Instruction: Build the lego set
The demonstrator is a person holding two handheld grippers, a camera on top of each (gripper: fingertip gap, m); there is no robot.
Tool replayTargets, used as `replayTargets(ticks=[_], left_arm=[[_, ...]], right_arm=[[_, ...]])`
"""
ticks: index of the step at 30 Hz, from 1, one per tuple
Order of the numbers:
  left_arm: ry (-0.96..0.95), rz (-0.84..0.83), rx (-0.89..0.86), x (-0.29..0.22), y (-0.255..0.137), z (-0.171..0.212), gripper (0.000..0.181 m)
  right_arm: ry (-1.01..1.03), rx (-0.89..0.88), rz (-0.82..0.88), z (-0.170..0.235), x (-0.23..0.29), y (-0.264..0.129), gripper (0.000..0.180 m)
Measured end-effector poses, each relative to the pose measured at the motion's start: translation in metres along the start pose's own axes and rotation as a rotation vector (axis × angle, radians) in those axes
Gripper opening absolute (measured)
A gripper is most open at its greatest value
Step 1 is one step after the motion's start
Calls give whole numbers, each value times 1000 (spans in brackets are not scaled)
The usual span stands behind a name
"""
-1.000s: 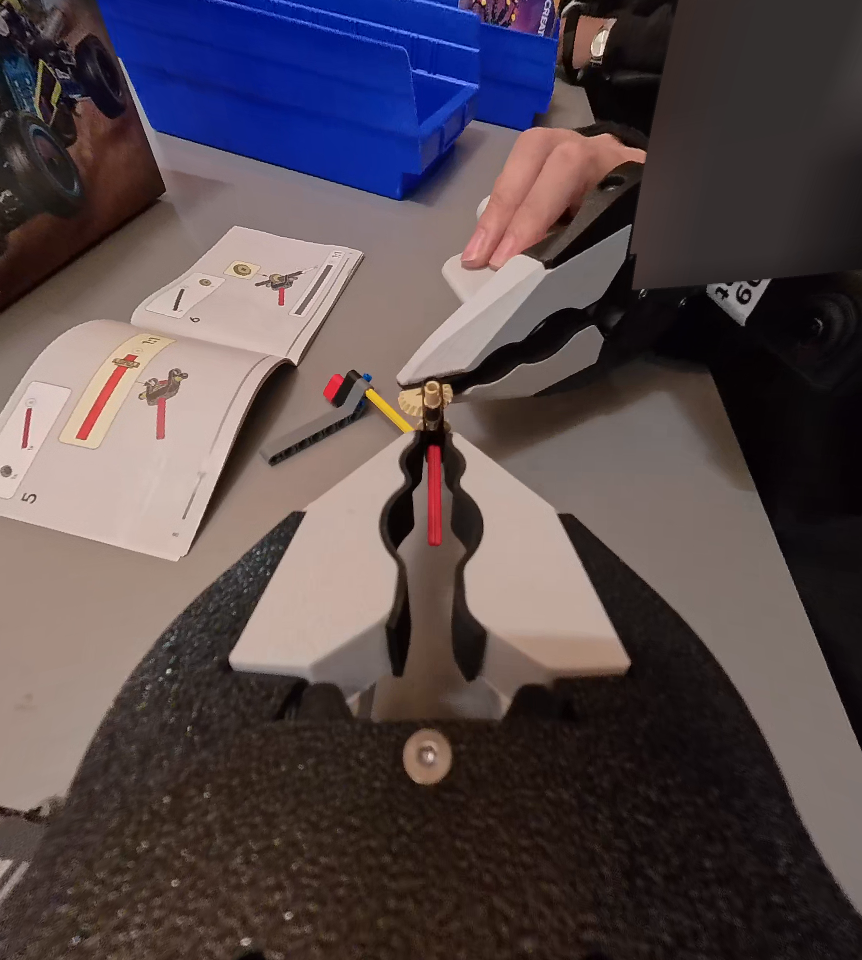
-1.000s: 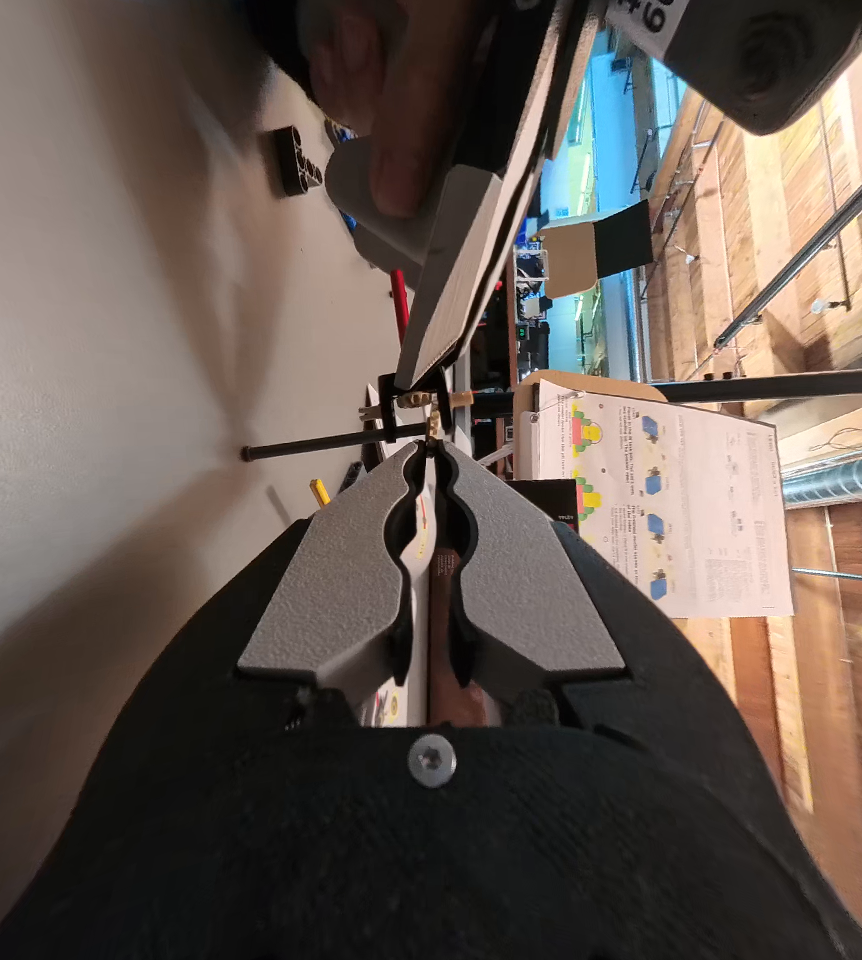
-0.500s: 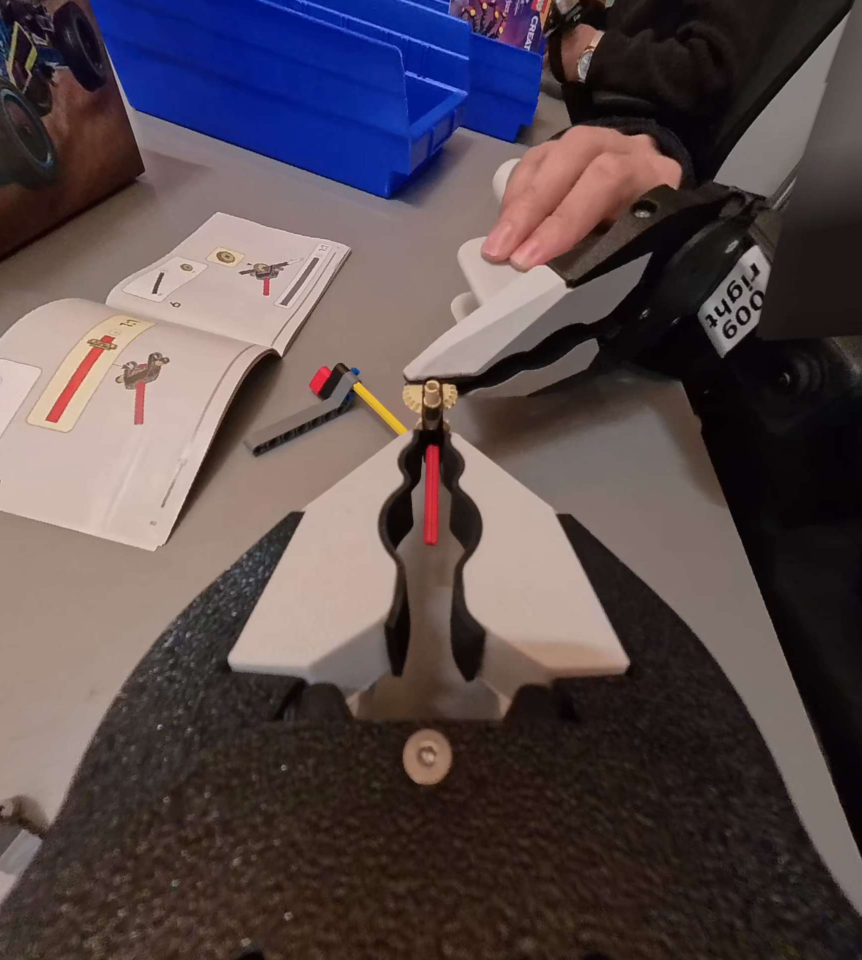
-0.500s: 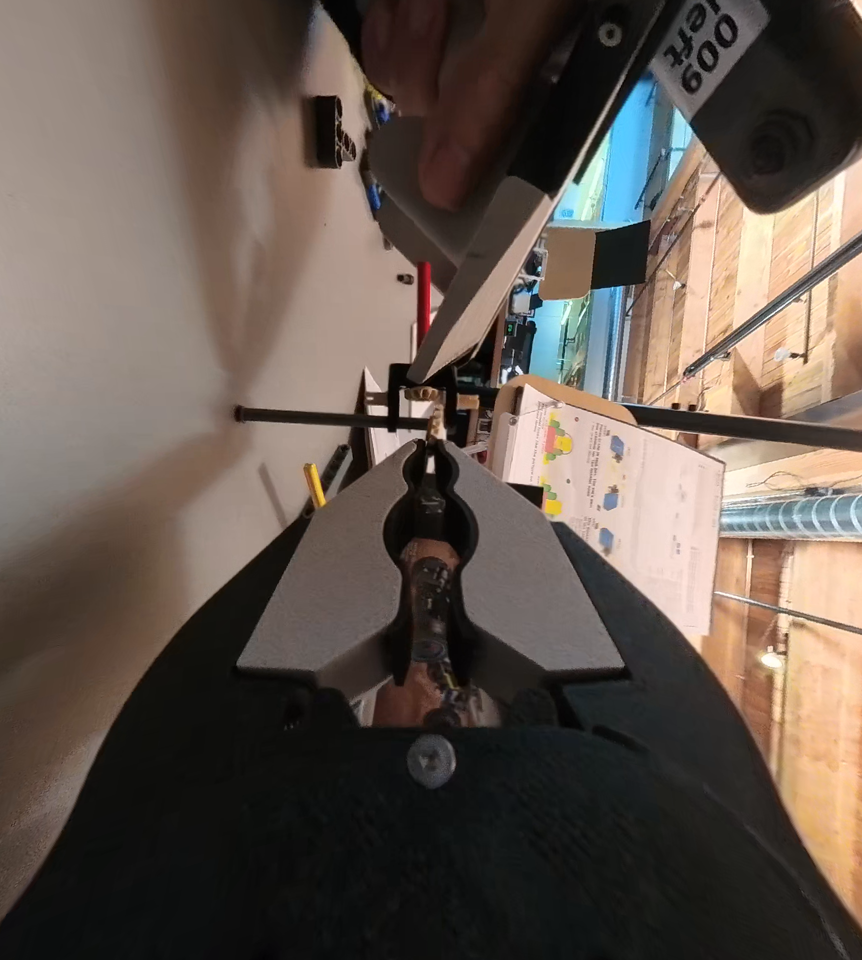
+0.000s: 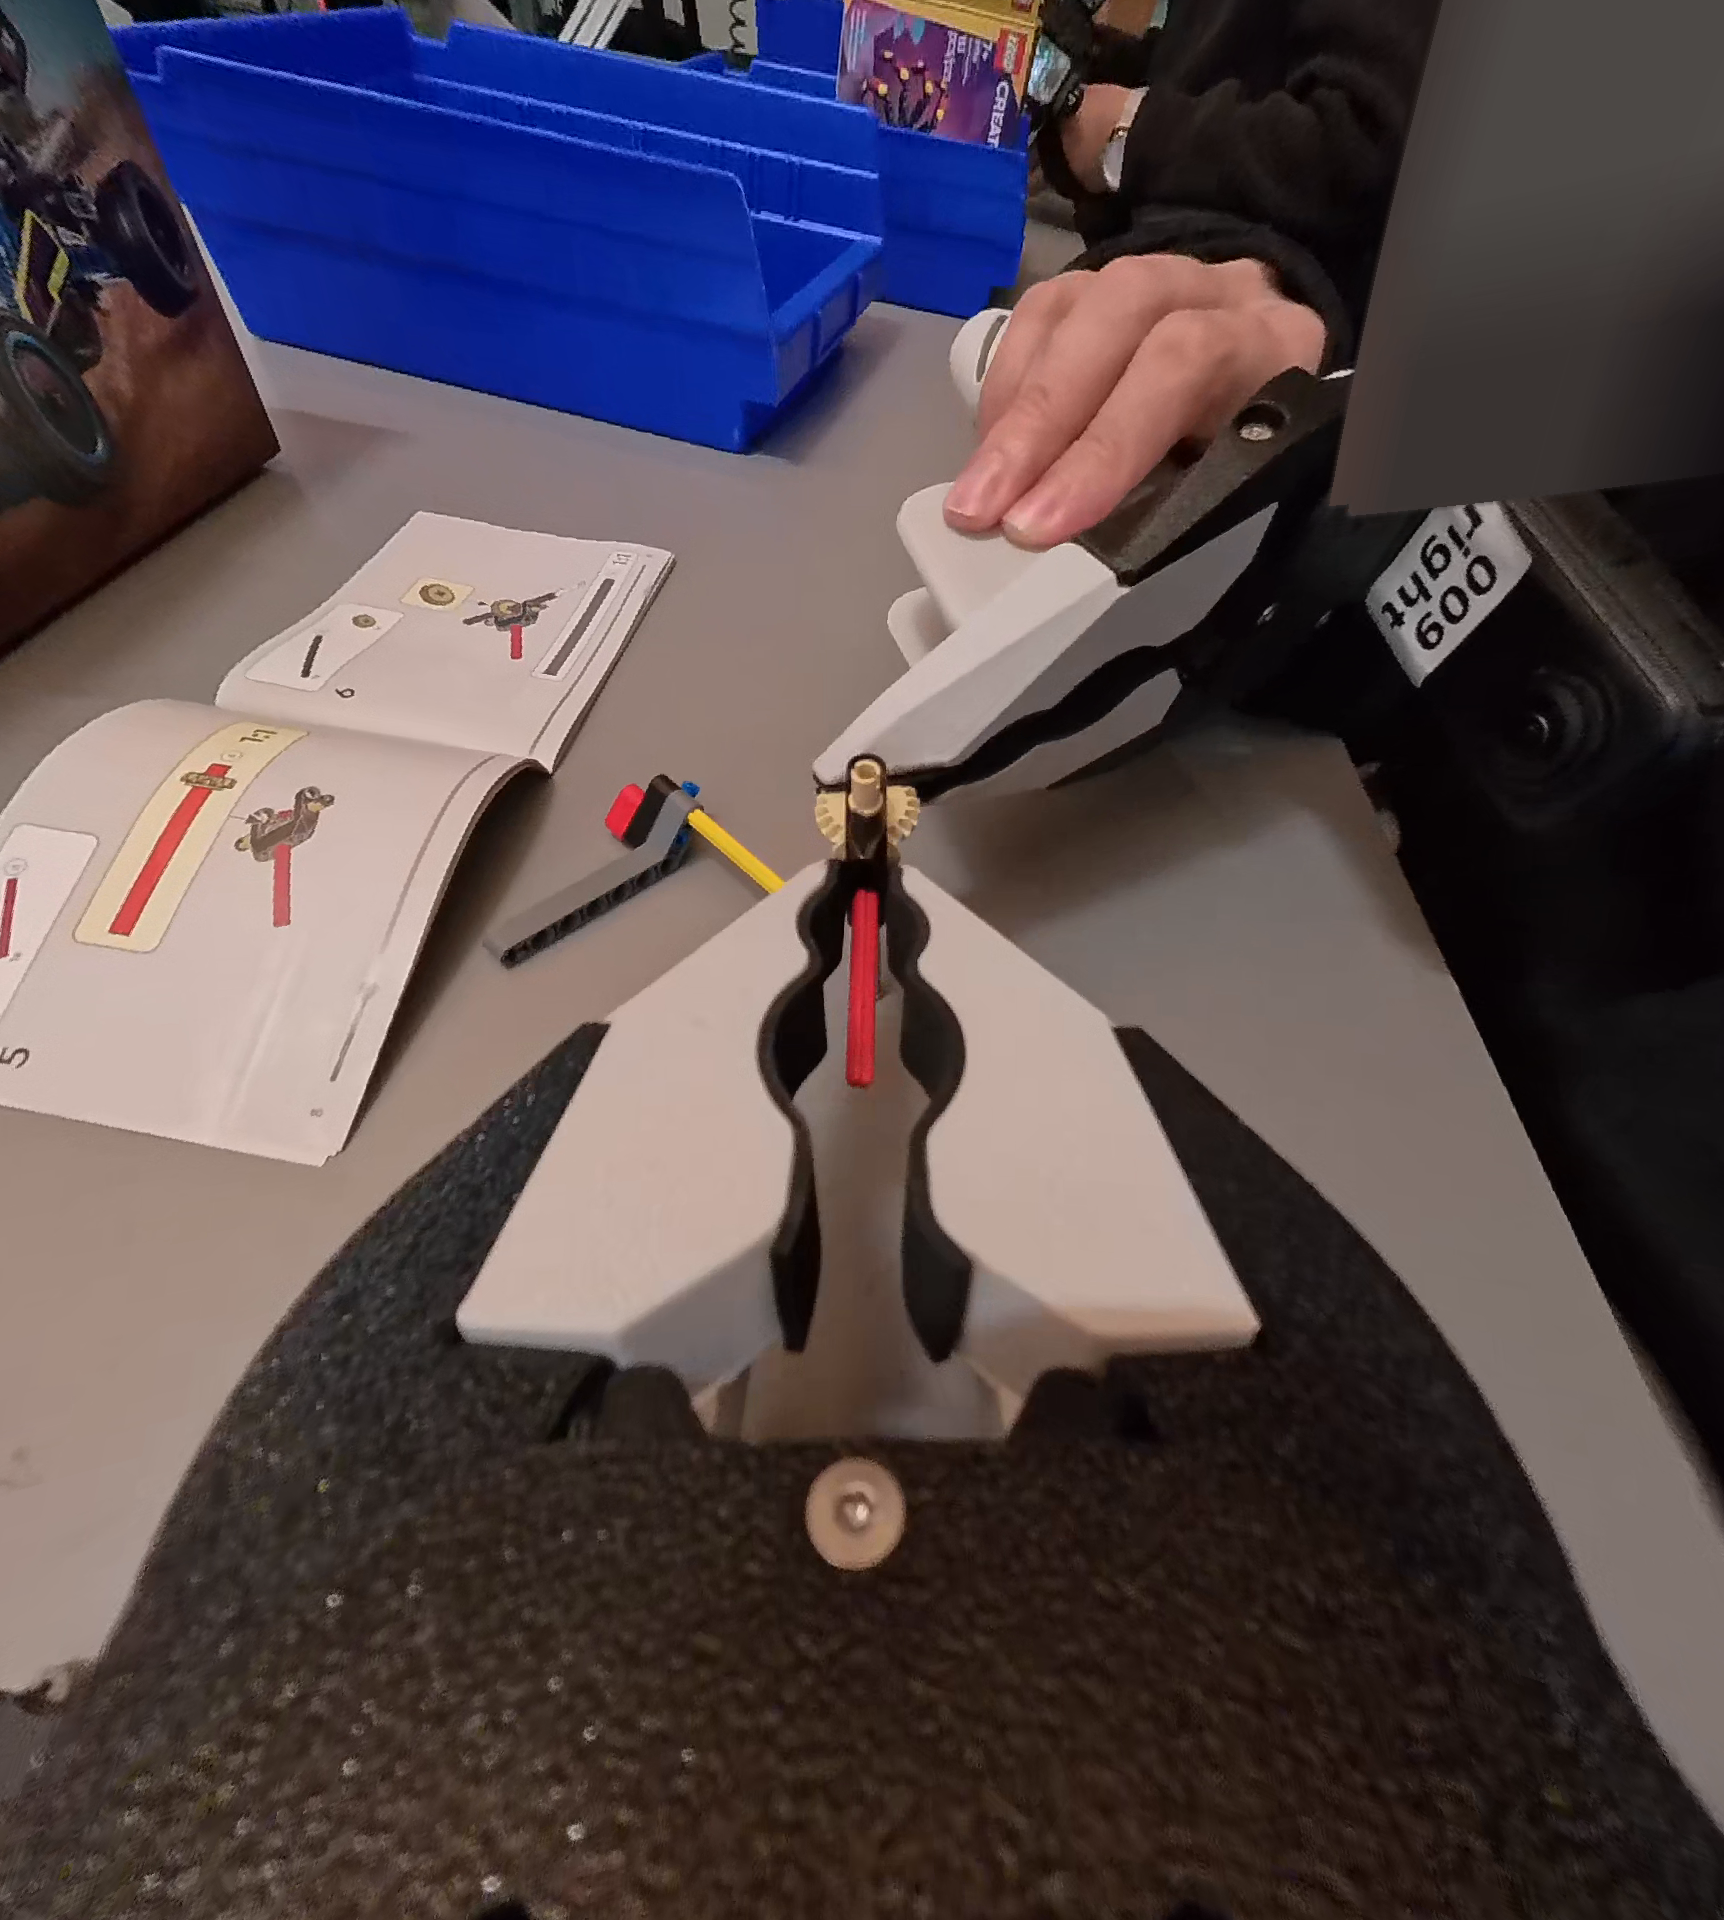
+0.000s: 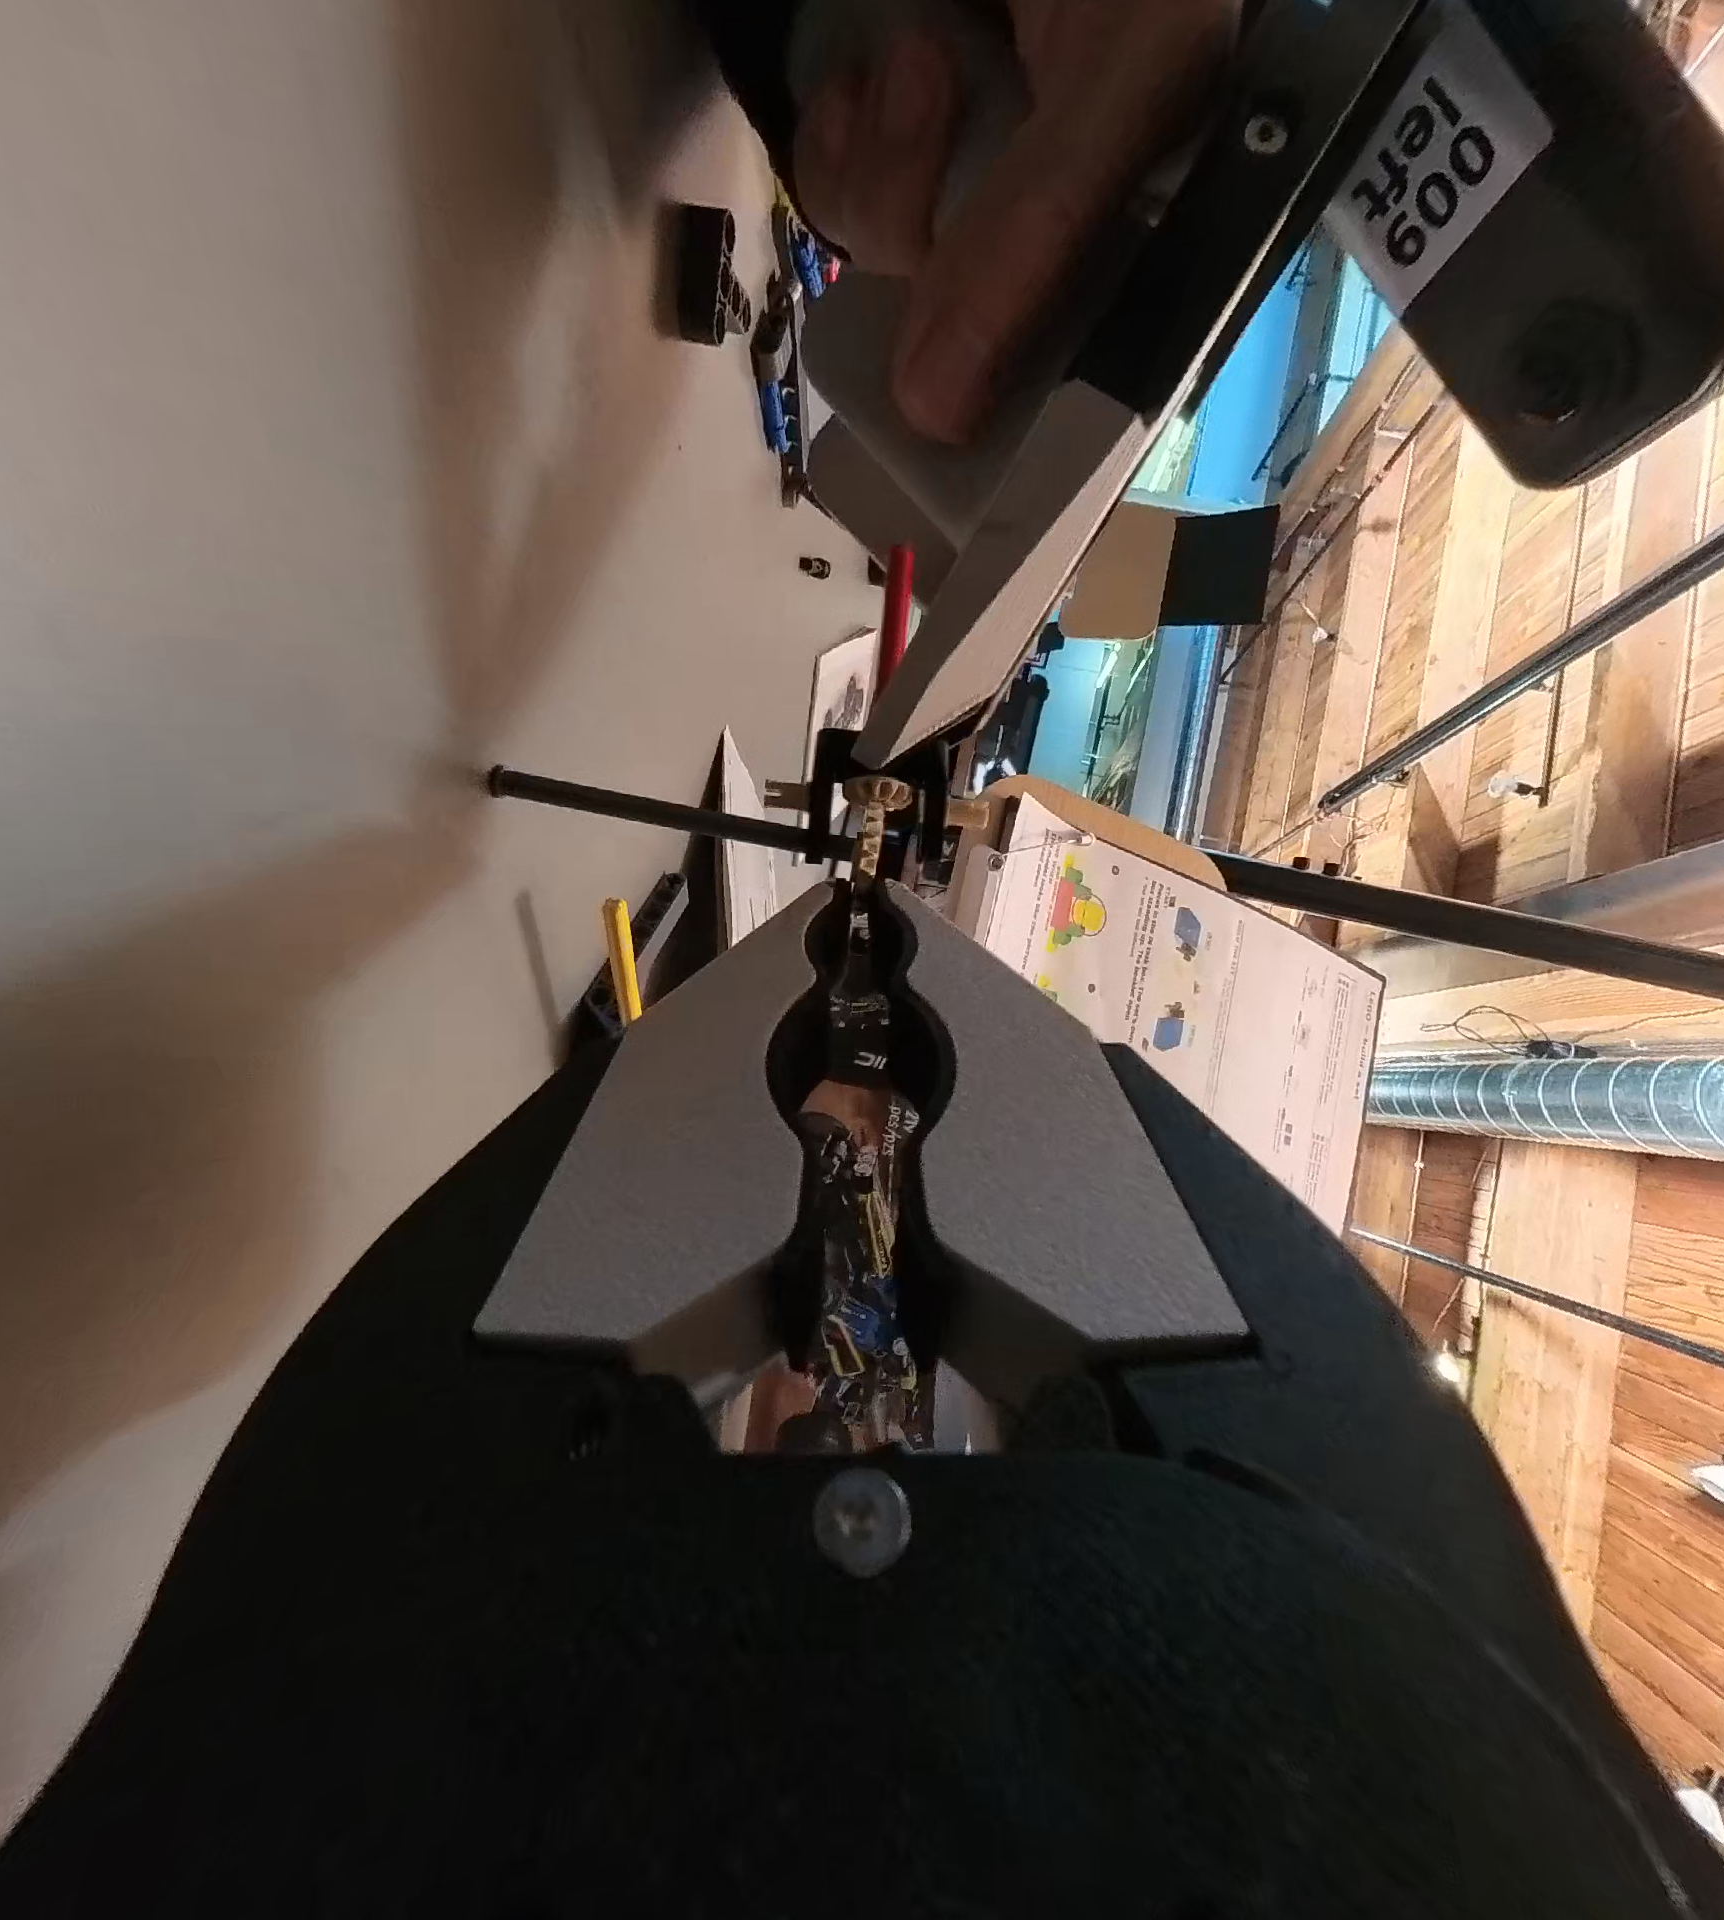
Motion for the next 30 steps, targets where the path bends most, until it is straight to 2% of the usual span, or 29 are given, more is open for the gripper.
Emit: replayTargets(ticks=[1,7,11,30], left_arm=[[4,-1,0,0,0,0,5],[57,-2,-2,-2,-1,1,5],[18,-10,6,-1,-1,0,5],[19,-21,-26,-1,0,-3,5]], right_arm=[[-6,3,2,0,0,0,1],[-30,13,16,-3,1,0,1],[-86,77,33,-5,2,0,1],[39,72,28,-1,1,-1,0]])
Point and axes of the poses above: each gripper's, where its closed fingertips meet, y out along the fingers, z out of its underside, x = y × z across the jaws, the point moved 6 cm from there along -y, back along the fingers, and after that the axes turned 2 degrees about -y, right-handed, at the moved point
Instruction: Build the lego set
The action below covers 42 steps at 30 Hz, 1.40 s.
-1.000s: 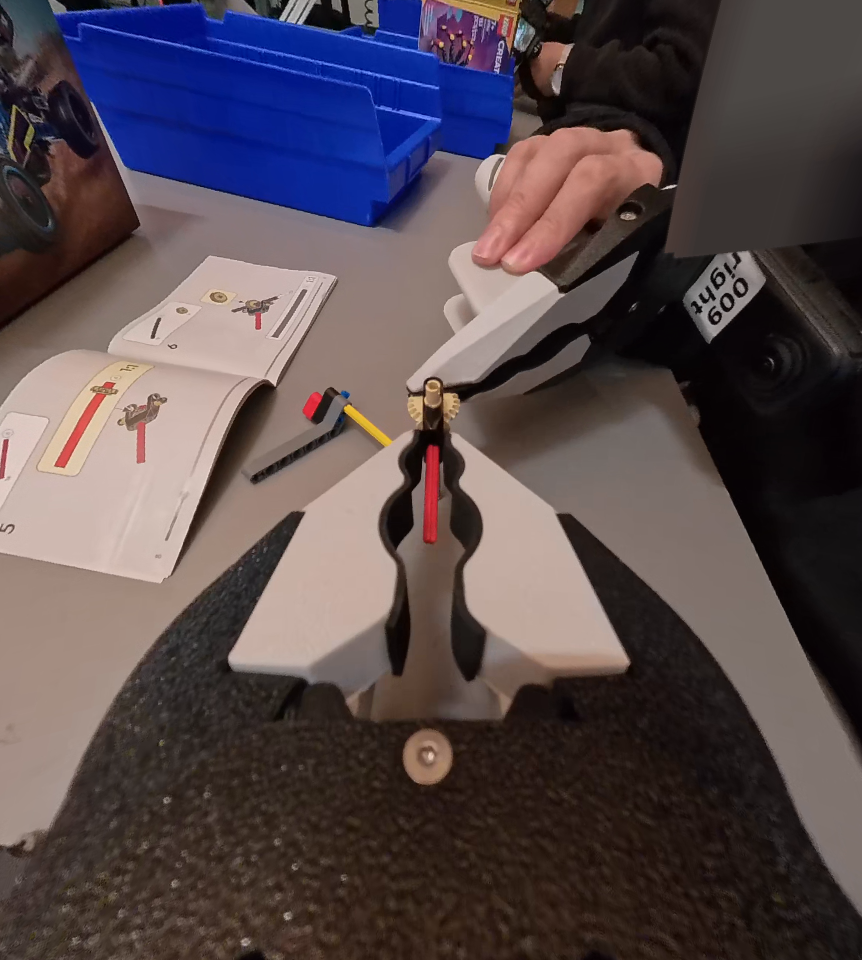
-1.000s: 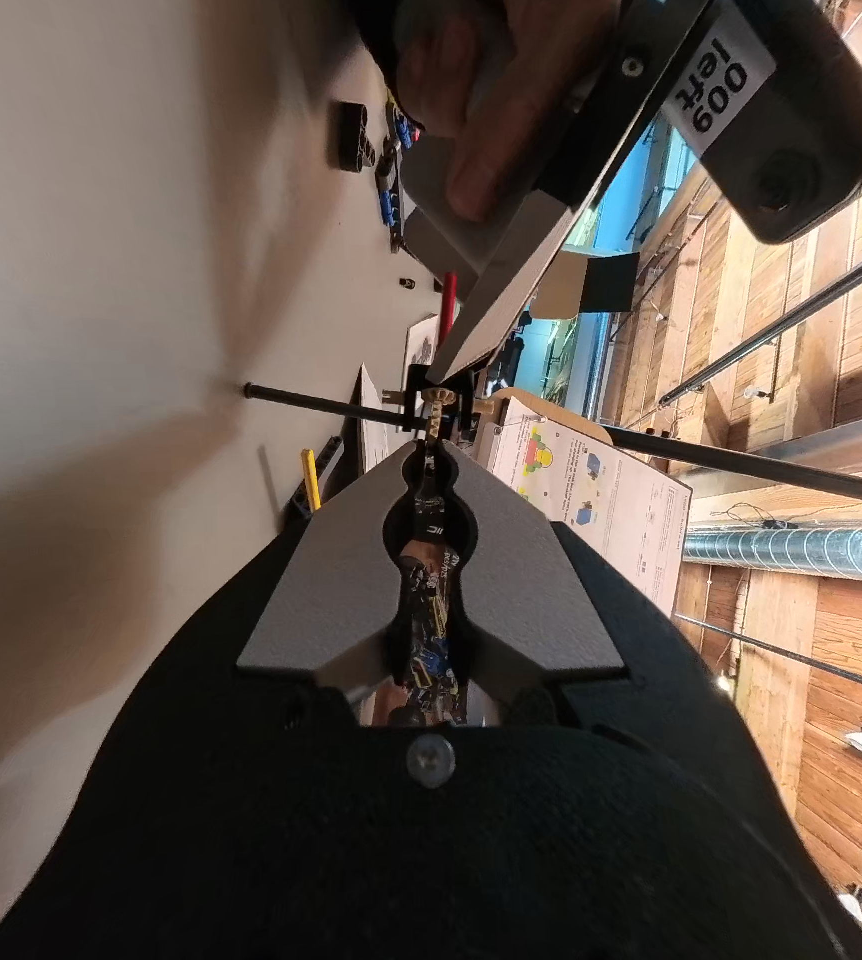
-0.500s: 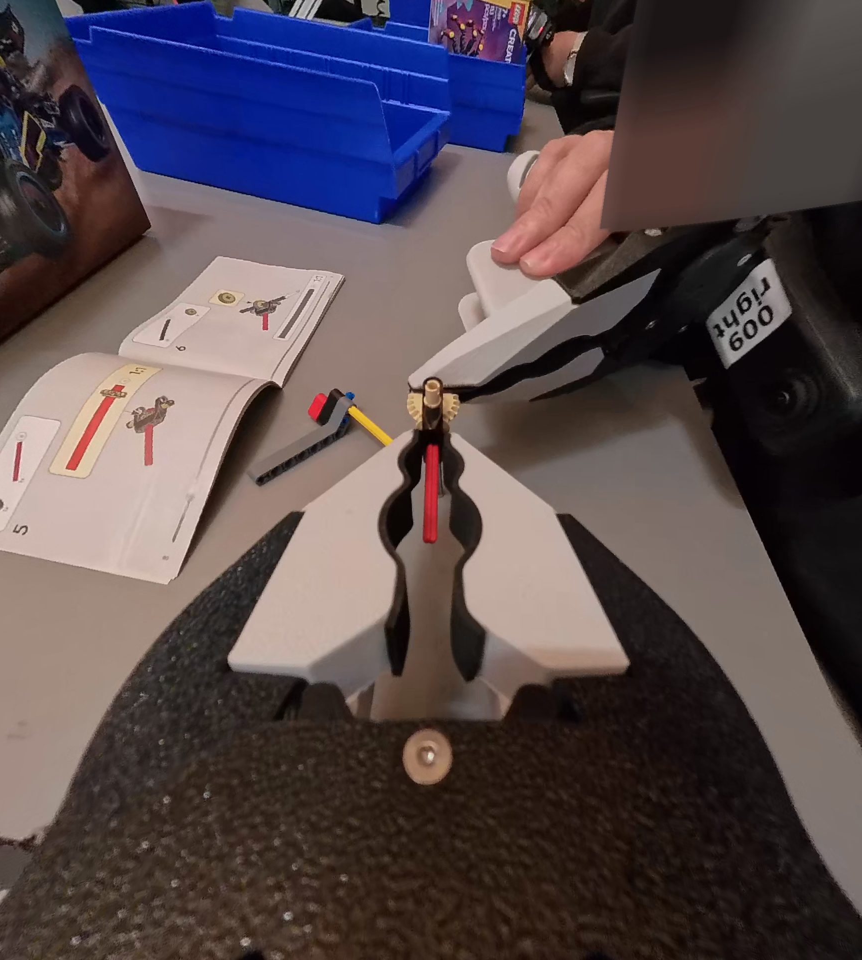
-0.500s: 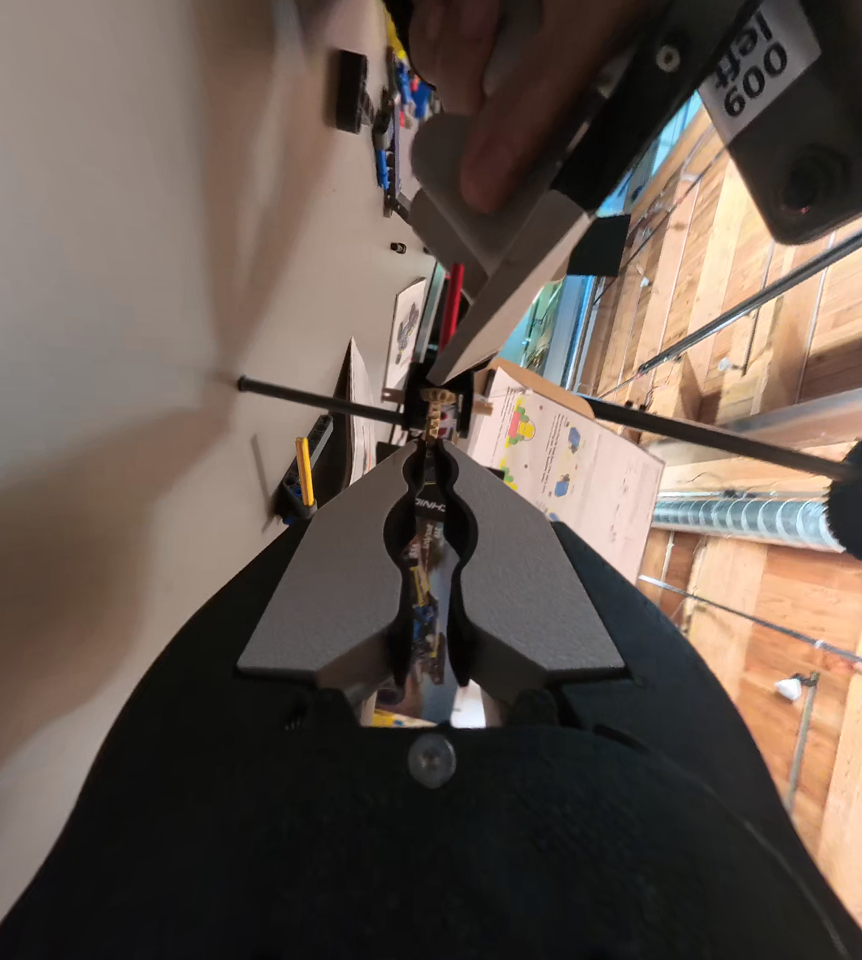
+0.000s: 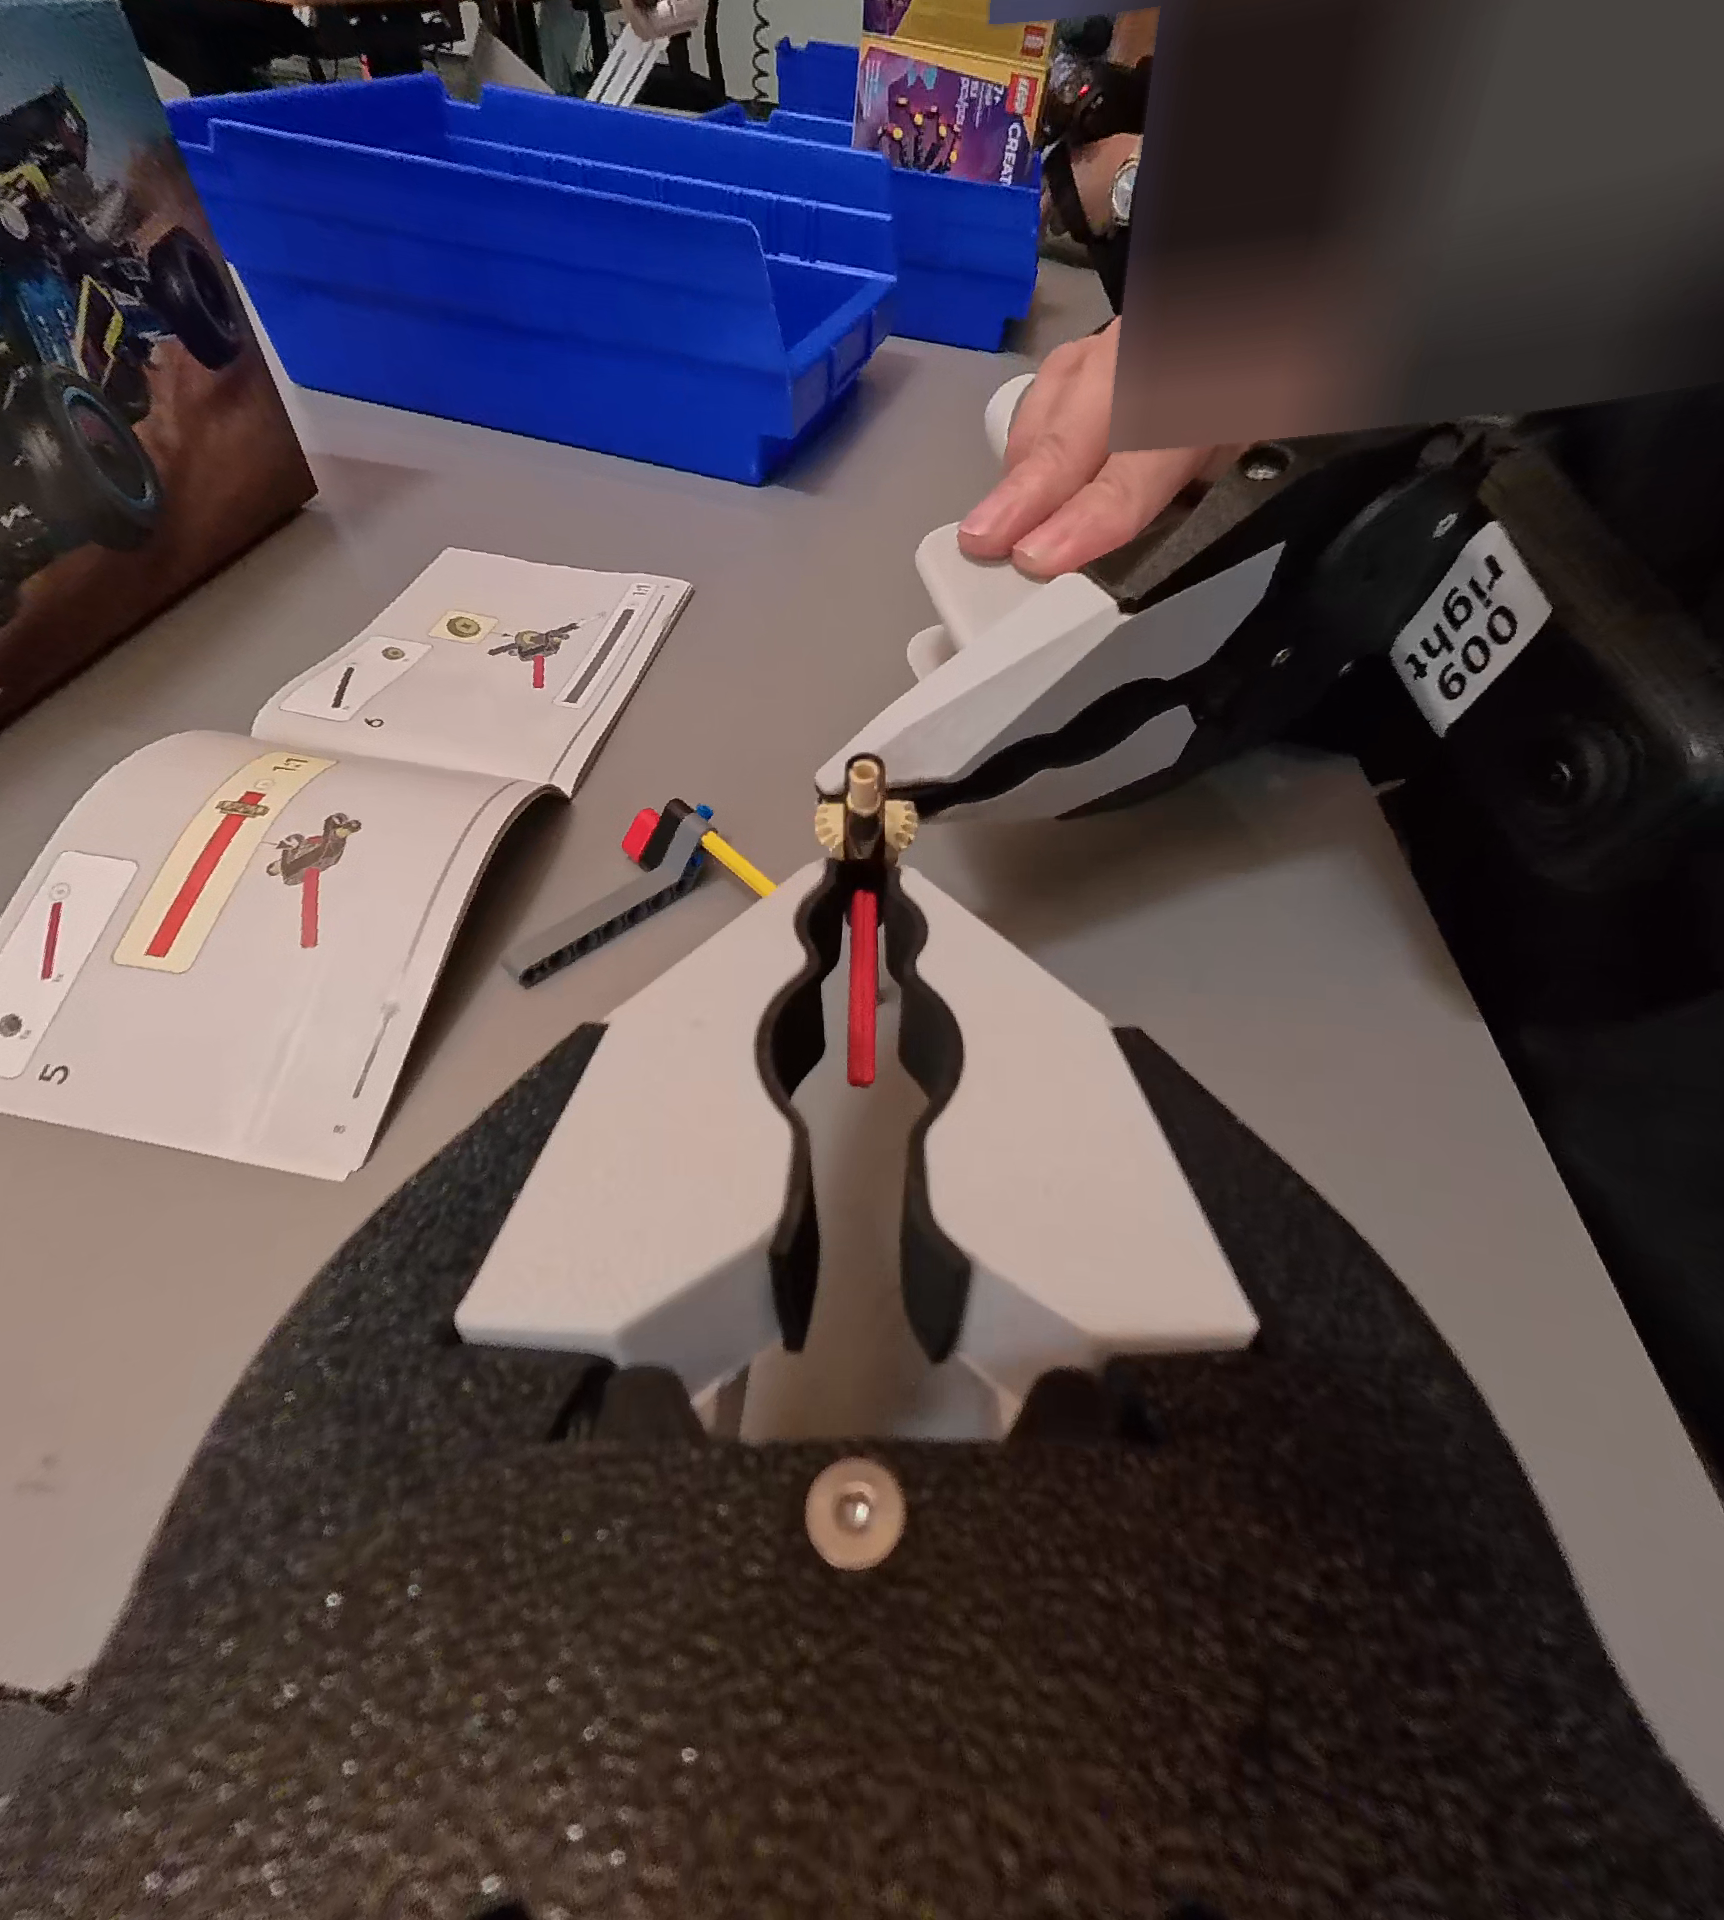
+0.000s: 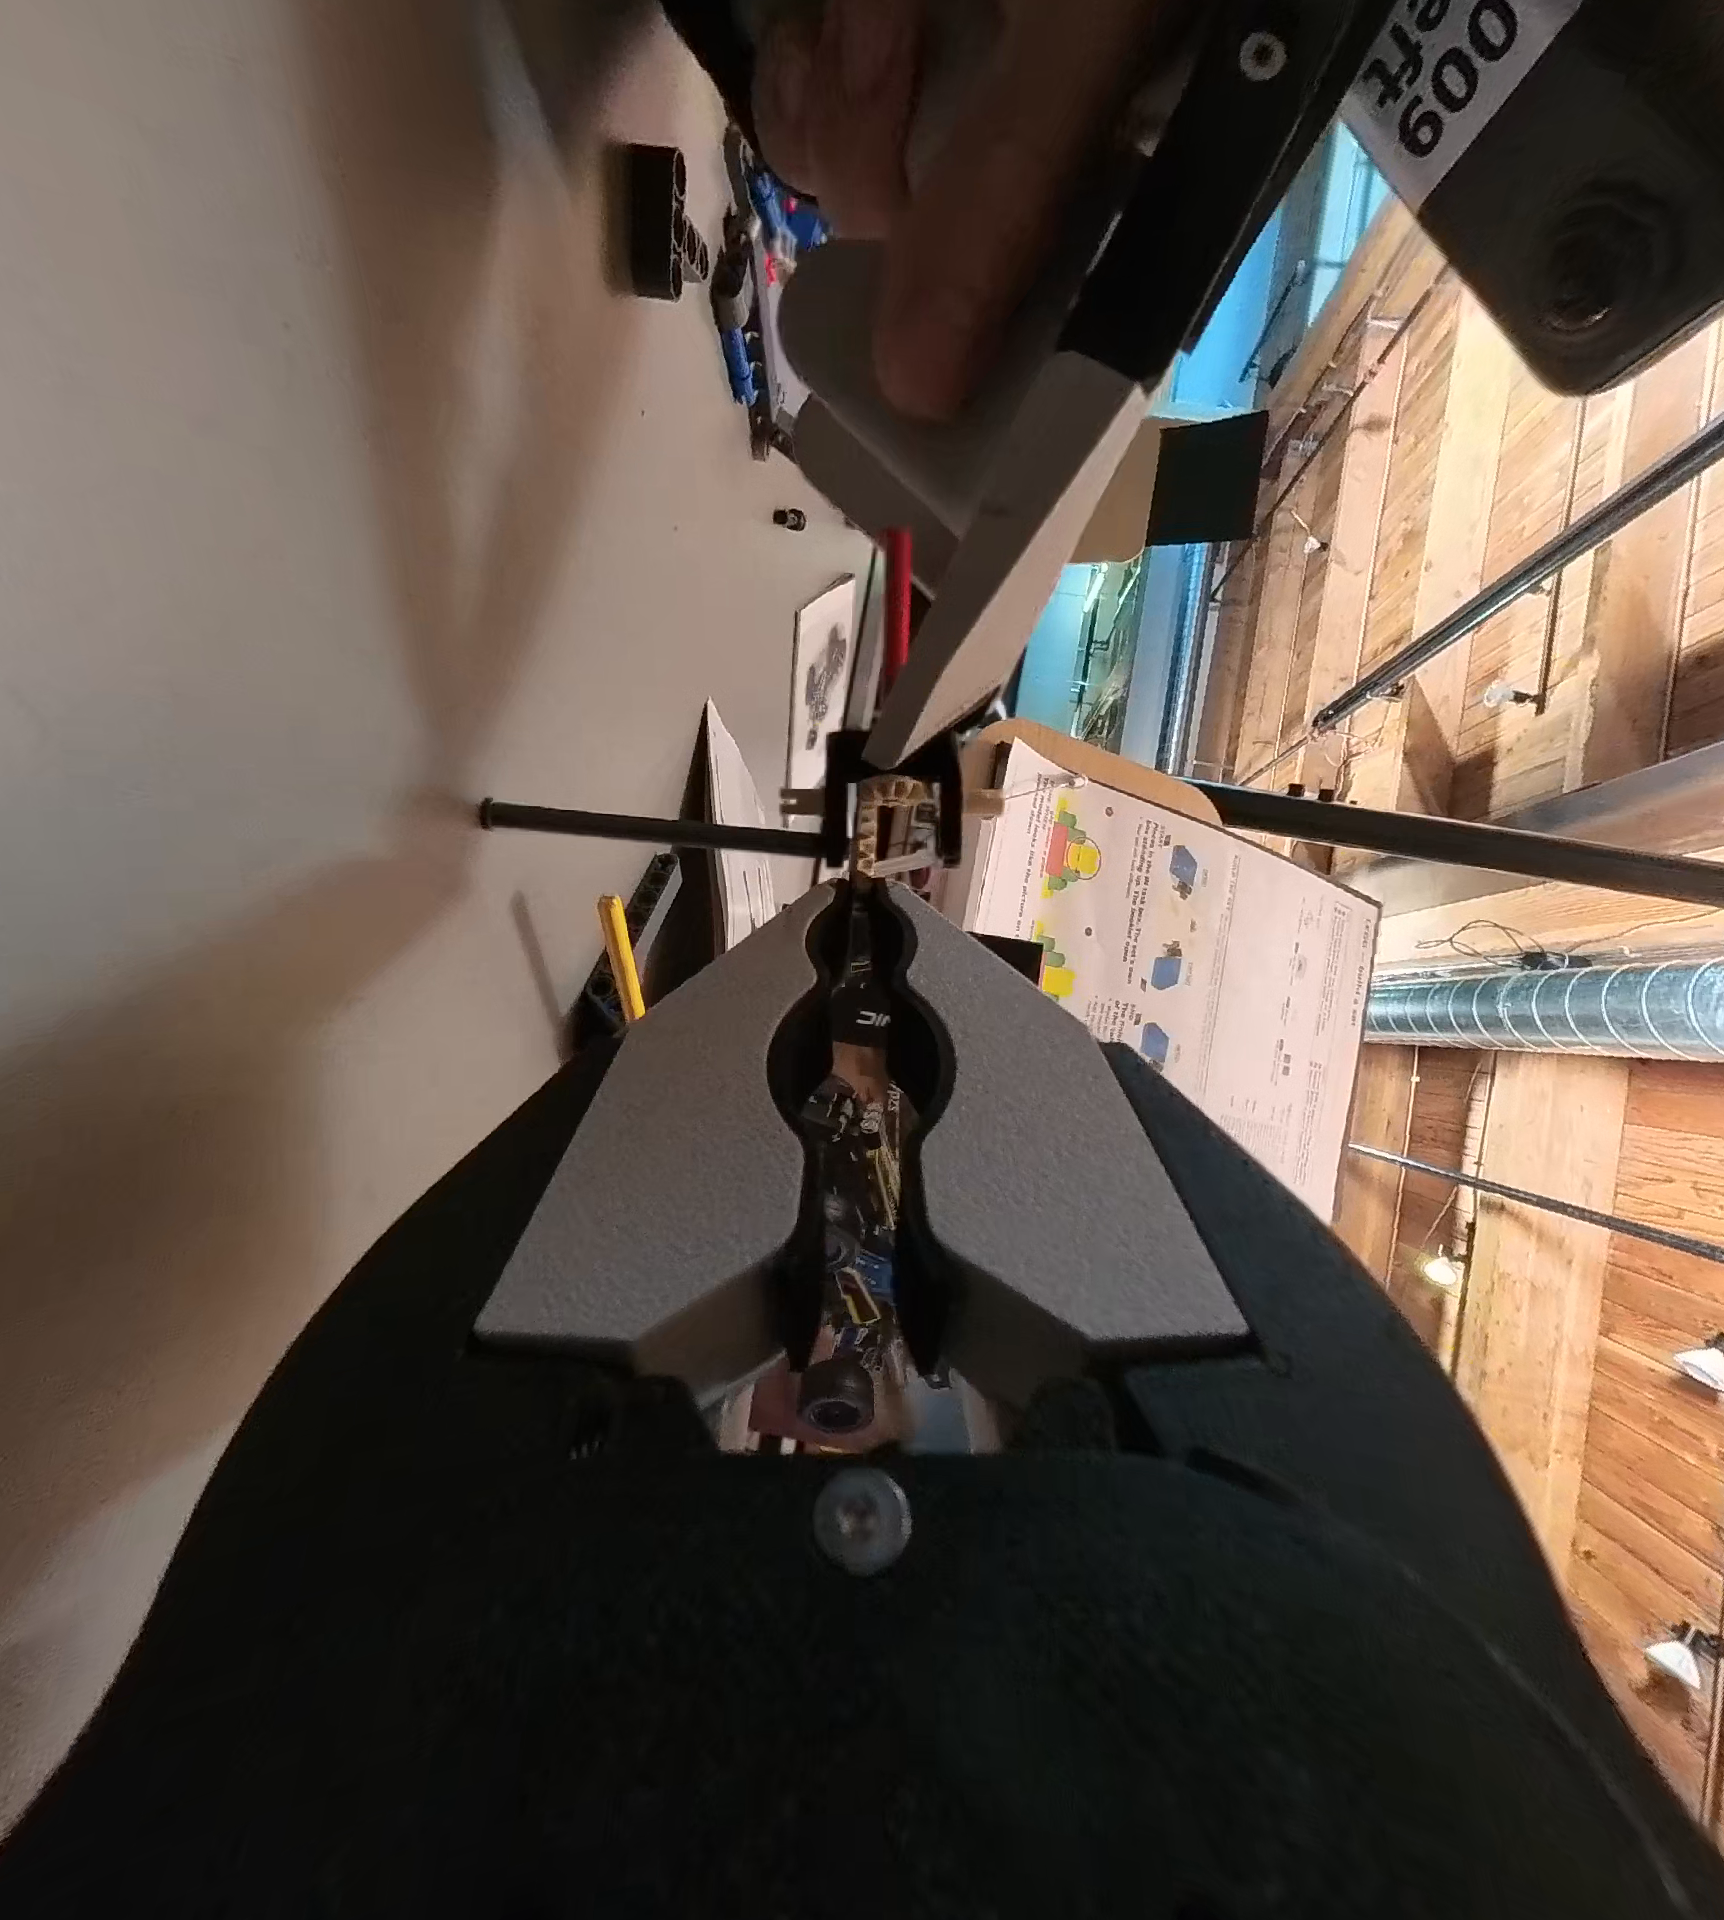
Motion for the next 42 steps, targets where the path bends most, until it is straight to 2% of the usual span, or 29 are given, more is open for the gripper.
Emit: replayTargets(ticks=[14,26,30,42], left_arm=[[15,-6,-7,0,0,0,5],[13,-3,-5,0,1,1,5],[27,-6,-1,0,1,1,5],[38,-16,6,-1,0,2,5]], right_arm=[[-67,22,12,-1,3,0,1],[41,19,23,0,2,-1,0],[-62,24,37,-1,3,-1,1],[-31,-1,19,0,3,0,1]])
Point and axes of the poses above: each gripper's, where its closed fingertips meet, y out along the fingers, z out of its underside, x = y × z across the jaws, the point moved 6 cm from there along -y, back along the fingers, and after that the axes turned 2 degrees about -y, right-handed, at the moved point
